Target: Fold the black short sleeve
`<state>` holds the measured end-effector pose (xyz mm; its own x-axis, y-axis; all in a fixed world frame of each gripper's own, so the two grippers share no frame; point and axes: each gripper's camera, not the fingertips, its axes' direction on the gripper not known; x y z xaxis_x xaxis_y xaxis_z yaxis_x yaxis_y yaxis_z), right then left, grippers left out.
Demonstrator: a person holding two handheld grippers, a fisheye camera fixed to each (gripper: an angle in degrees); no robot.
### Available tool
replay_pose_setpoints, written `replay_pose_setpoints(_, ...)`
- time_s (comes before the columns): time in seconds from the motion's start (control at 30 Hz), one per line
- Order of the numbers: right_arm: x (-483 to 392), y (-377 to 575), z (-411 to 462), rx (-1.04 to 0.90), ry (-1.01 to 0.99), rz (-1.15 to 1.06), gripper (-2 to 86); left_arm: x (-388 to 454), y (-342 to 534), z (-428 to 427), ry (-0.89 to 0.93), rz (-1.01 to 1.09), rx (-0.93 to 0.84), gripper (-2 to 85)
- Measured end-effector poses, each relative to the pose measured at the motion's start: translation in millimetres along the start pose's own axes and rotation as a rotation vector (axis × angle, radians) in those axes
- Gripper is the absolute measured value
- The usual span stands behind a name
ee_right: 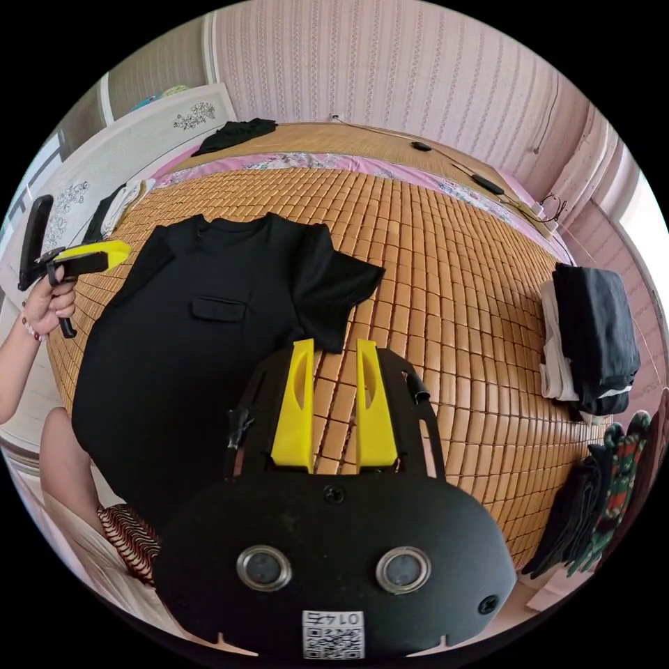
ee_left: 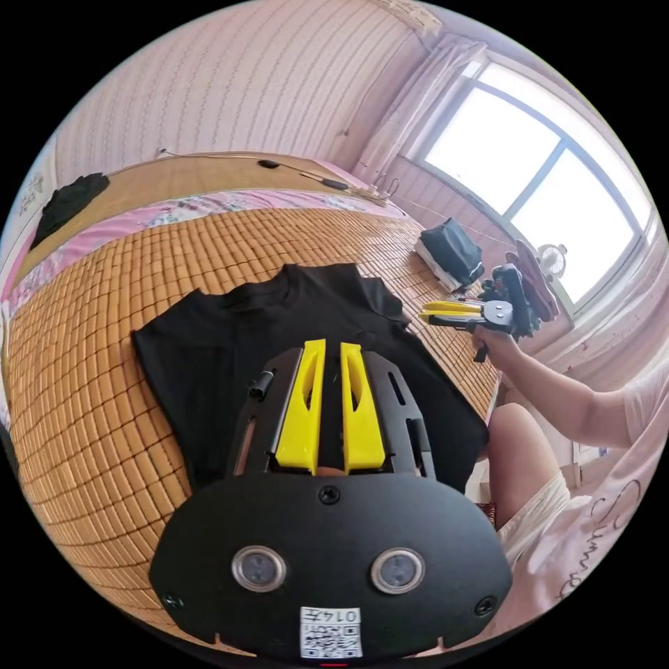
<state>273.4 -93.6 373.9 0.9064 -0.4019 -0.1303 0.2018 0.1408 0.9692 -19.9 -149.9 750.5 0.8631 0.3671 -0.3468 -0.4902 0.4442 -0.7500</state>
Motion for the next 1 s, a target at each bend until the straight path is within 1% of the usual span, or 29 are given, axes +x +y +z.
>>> replay_pose_setpoints(0.1,15.4,16.5,11.3,0.015,-0.051,0.045,8.9,28.8,-58.4,41.6,0.055,0.049,-0.07,5.9)
replay_pose_setpoints(0.17,26.9,26.6,19.4,0.045,-0.131,0.083,8.3,46.0,-89.9,65.9,0.047,0.079,-0.103,6.1)
replay_pose_setpoints(0.3,44.6,37.4,34.2,0.021,-0.176,0.134,6.6,85.2,-157.9,117.3,0.084,0.132,-0.181,6.1)
replay_pose_setpoints(0.4,60.6,48.5,39.6,0.043,-0.241,0.168,5.1,114.4,-194.0,154.2,-0.042,0.221,-0.237,6.3)
replay_pose_setpoints(0.43,66.4,52.0,42.3,0.043,-0.254,0.172,4.0,119.8,-205.5,169.8,-0.078,0.216,-0.282,7.0)
replay_pose_setpoints(0.5,74.2,55.6,45.6,0.038,-0.268,0.177,2.1,121.9,-219.7,186.5,-0.08,0.17,-0.325,8.2)
replay_pose_setpoints(0.57,80.4,59.4,49.3,0.032,-0.269,0.156,0.3,123.9,-229.9,194.8,-0.089,0.145,-0.321,8.3)
replay_pose_setpoints(0.63,84.1,62.9,51.4,0.031,-0.268,0.149,-0.2,124.9,-236.9,207.3,-0.163,0.13,-0.379,6.9)
replay_pose_setpoints(0.67,86.7,65.2,52.6,0.03,-0.271,0.147,-0.3,126.4,-237.9,205.5,-0.161,0.146,-0.352,6.3)
replay_pose_setpoints(0.8,94.5,70.4,55.9,0.022,-0.282,0.142,-0.4,126.2,-244.3,199.7,-0.135,0.145,-0.352,0.1)
replay_pose_setpoints(0.87,97.5,72.5,53.2,0.027,-0.26,0.13,-0.2,120.5,-245.3,187.0,-0.106,0.115,-0.321,-0.6)
replay_pose_setpoints(0.93,97.4,76.2,43.3,0.088,-0.249,0.106,0.1,112.0,-241.7,146.9,-0.078,0.102,-0.193,-0.8)
replay_pose_setpoints(1.0,93.8,80.8,32.9,0.141,-0.256,0.056,0.5,105.9,-230.6,109.9,-0.071,0.122,-0.113,-0.8)
